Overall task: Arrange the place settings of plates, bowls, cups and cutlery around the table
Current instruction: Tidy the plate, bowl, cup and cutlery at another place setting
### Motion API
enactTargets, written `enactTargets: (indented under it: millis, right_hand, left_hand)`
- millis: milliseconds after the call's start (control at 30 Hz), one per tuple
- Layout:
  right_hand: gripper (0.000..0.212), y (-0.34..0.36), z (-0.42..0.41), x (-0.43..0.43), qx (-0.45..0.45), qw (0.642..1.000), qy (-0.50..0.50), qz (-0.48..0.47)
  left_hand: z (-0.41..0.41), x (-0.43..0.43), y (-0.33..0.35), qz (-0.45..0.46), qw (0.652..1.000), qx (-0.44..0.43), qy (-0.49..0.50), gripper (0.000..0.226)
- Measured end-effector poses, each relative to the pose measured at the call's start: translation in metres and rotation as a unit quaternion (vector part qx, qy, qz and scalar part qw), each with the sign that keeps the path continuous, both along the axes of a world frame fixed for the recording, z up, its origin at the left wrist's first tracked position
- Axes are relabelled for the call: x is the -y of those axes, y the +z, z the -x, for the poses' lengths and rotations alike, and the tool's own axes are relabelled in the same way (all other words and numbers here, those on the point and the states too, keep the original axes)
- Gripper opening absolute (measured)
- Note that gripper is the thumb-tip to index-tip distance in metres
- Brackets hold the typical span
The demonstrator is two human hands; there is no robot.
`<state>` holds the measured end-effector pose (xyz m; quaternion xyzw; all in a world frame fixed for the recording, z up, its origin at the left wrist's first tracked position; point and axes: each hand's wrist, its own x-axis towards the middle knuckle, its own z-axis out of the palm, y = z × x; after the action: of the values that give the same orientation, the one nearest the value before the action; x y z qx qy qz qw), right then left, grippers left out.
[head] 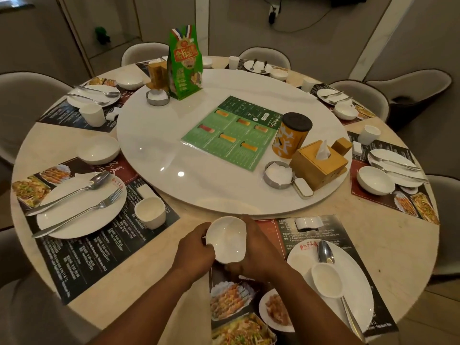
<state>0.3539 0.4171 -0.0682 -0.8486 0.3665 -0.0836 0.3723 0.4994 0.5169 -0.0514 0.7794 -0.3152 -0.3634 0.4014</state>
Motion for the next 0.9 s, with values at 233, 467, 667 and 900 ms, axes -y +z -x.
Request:
enactTargets:
  millis: [233,467,667,900]
  right_hand:
    - [0.128,-0.003,-0.010,0.009,-0.038,0.999,-0.003,0.002]
    - [0.124,0.025,-0.006,0.003,-0.067,0.997,0.016,0.032]
    - [0.042,0.076,0.073,0.024,0.008,0.980,-0.135,0.147]
    - [0.025,0.060,0.213,0.053,-0.109,0.937,-0.332,0.026]
  left_hand:
    - [-0.012,0.008,-0.004,0.000,1.000,0.008,-0.006,0.056]
    - [-0.008,0.002,-0.006,0.002,0.998,0.061,0.026,0.055]
    - [0.052,-0.016,0.015,0.115,0.984,0.135,0.030,0.036]
    - [0.139,-0.019,-0.006,0.022,0.996,0.026,-0.087,0.034]
